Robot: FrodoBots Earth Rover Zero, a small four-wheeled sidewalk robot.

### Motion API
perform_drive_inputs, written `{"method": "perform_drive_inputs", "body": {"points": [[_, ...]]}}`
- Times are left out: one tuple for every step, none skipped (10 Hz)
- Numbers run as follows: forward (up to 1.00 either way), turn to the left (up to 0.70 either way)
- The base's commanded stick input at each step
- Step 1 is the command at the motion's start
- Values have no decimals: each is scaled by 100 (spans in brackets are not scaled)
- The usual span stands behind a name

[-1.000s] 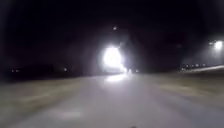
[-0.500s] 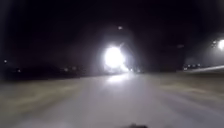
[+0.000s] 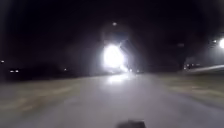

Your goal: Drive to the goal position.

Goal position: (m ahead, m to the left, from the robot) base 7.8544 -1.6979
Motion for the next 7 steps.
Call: {"method": "perform_drive_inputs", "body": {"points": [[100,0],[100,0],[100,0],[100,-2],[100,-6],[100,-5],[100,-4]]}}
